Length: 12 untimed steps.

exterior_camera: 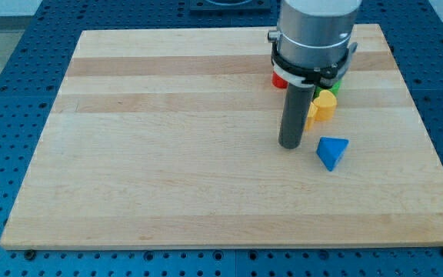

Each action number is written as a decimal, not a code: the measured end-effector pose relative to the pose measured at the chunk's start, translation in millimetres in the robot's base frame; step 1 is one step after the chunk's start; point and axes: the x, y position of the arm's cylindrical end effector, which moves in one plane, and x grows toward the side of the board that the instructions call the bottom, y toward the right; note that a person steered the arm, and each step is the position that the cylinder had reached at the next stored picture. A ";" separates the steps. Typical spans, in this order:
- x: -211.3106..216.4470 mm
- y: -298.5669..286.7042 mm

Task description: Nudge the blue triangle left

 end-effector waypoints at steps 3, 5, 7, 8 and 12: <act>3.4 1.1; 31.7 -9.6; 31.7 -9.5; 31.7 -10.1; 69.4 -25.1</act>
